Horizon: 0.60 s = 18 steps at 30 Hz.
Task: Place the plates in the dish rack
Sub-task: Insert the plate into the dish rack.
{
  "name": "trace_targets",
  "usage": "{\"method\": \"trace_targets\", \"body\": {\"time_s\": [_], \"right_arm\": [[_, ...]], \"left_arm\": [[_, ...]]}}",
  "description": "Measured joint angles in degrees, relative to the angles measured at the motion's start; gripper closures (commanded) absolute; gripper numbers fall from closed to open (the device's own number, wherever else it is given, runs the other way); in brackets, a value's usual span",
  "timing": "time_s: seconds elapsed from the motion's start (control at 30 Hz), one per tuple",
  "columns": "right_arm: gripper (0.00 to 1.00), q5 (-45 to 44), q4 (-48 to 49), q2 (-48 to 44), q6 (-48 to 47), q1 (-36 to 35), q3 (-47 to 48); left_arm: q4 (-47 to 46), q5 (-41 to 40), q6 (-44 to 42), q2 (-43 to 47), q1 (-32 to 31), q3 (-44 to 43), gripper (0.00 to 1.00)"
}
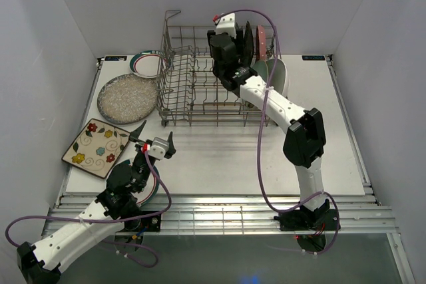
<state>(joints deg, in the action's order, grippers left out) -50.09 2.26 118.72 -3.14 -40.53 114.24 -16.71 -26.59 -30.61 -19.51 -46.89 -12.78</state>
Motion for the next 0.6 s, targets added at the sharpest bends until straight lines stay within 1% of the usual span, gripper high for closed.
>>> {"method": "trace_targets", "body": {"time_s": [0.07,0.1,0.2,0.27,0.3,0.43,0.6], "right_arm": [[0.21,0.87,-0.87,-1.44,0.98,-0.72,-1.44],[0.15,1.33,-1.20,-2.29,1.60,-1.03,-2.40],[0.07,3.06,-2.51,-4.83,3.93,-1.79,-5.42],[0.05,4.15,-3.17,-6.36,5.51,-2.14,-7.32],[0.02,4.79,-3.32,-7.28,6.25,-2.34,-8.59],[0.05,6.43,-3.80,-10.54,8.39,-3.28,-13.20],[0.05,6.97,-3.34,-12.46,9.25,-5.33,-16.17]], "left_arm": [[0.00,0.00,-0.02,-0.09,0.00,0.00,0.02],[0.00,-0.02,0.00,-0.13,0.00,0.00,0.02],[0.02,-0.02,-0.02,-0.22,0.00,0.00,0.02],[0.00,-0.07,-0.02,-0.22,0.00,0.00,0.02],[0.00,-0.09,-0.02,-0.26,0.00,0.00,0.02],[0.00,-0.31,-0.07,-0.31,0.00,0.00,0.02],[-0.07,-0.44,-0.33,-0.26,0.00,0.00,0.02]]}}
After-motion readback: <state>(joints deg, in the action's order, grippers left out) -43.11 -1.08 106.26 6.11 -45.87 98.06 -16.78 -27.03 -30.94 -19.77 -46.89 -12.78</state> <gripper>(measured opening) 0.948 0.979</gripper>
